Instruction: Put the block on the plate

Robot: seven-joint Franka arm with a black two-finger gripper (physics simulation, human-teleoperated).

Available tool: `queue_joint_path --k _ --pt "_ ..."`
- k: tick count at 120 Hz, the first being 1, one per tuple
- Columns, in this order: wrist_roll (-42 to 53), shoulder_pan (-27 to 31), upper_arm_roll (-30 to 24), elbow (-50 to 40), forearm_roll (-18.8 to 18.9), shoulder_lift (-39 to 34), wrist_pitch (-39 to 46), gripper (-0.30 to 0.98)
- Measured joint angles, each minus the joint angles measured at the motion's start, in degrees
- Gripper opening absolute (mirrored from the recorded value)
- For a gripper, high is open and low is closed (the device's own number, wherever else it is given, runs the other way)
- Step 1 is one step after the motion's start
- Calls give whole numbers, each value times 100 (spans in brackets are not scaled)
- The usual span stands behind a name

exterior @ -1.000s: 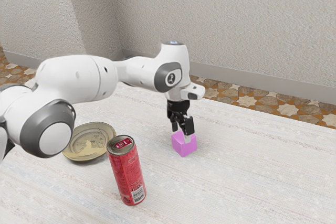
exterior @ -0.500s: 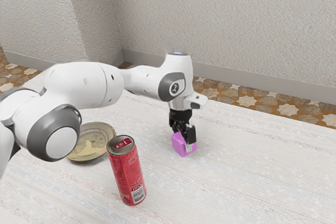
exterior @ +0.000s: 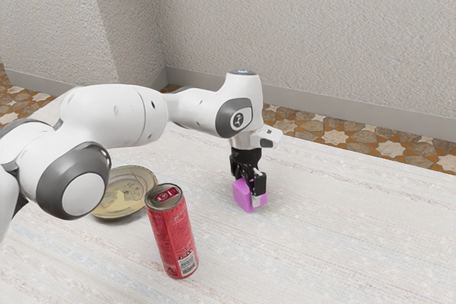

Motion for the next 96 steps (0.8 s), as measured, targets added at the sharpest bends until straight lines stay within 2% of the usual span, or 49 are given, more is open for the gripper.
queue_joint_path --k 36,60,96 --pt "-69 7 49 41 43 -271 -130 40" --pt "-101 34 240 38 117 -920 -334 40" --pt "132 620 1135 -25 46 -1429 -761 40"
